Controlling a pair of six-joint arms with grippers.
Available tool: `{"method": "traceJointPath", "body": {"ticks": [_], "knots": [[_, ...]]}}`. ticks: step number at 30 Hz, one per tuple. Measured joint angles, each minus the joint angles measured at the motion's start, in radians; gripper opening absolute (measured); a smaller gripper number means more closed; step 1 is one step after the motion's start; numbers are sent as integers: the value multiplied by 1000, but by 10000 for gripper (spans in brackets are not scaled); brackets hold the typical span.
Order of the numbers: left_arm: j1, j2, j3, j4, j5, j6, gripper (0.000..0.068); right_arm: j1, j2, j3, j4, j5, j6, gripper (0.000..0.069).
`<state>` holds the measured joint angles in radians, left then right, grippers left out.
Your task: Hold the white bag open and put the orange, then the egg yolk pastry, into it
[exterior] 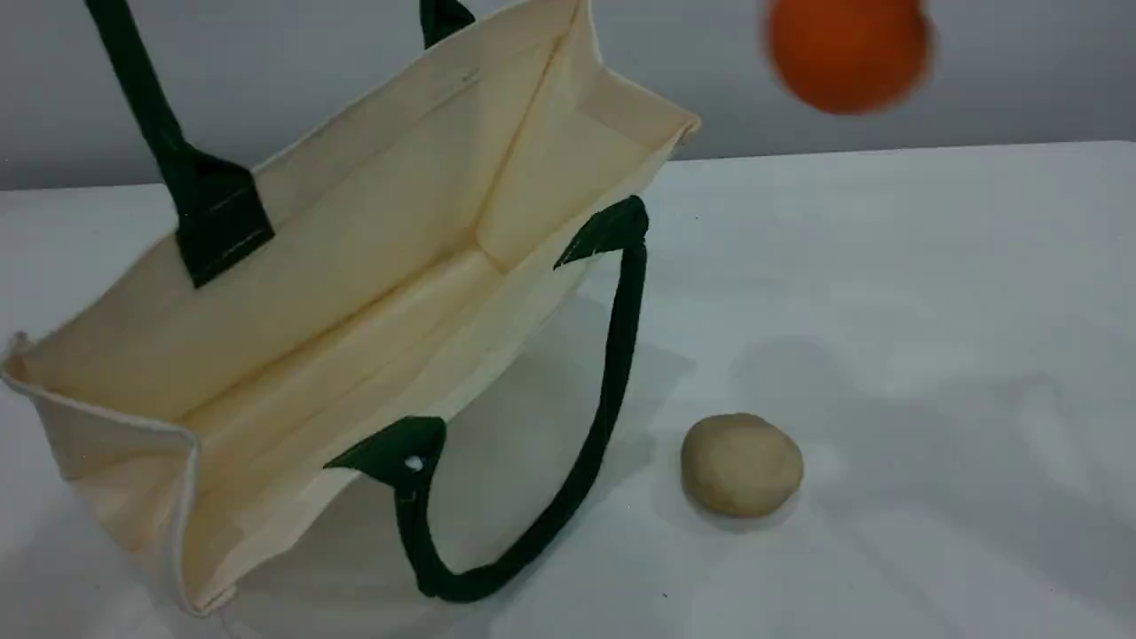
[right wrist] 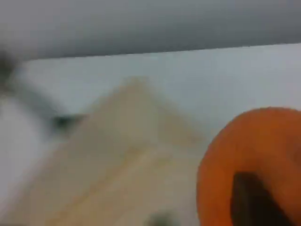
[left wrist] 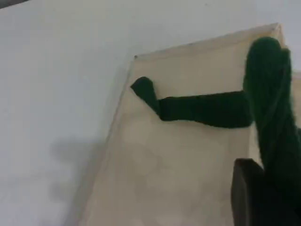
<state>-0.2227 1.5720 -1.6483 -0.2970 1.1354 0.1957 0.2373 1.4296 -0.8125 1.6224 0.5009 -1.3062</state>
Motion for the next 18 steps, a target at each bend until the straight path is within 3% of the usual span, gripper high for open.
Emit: {"method": "traceJointPath", "body": {"ticks": [3, 7, 12, 15, 18], "knots": [[0, 0, 0, -28, -3, 13, 80, 70, -17, 0, 35, 106, -1, 45], [0, 0, 0, -24, -6, 13, 80, 203, -7, 0, 95, 114, -21, 45], [0, 0, 0, -22, -7, 13, 80, 363, 16, -2, 125, -11, -80, 45], [0, 0, 0, -21, -7, 13, 80, 417, 32, -3, 126, -133, -91, 45], [0, 0, 0, -20, -7, 13, 80, 442, 54, -4, 128, -152, -91, 45]]}}
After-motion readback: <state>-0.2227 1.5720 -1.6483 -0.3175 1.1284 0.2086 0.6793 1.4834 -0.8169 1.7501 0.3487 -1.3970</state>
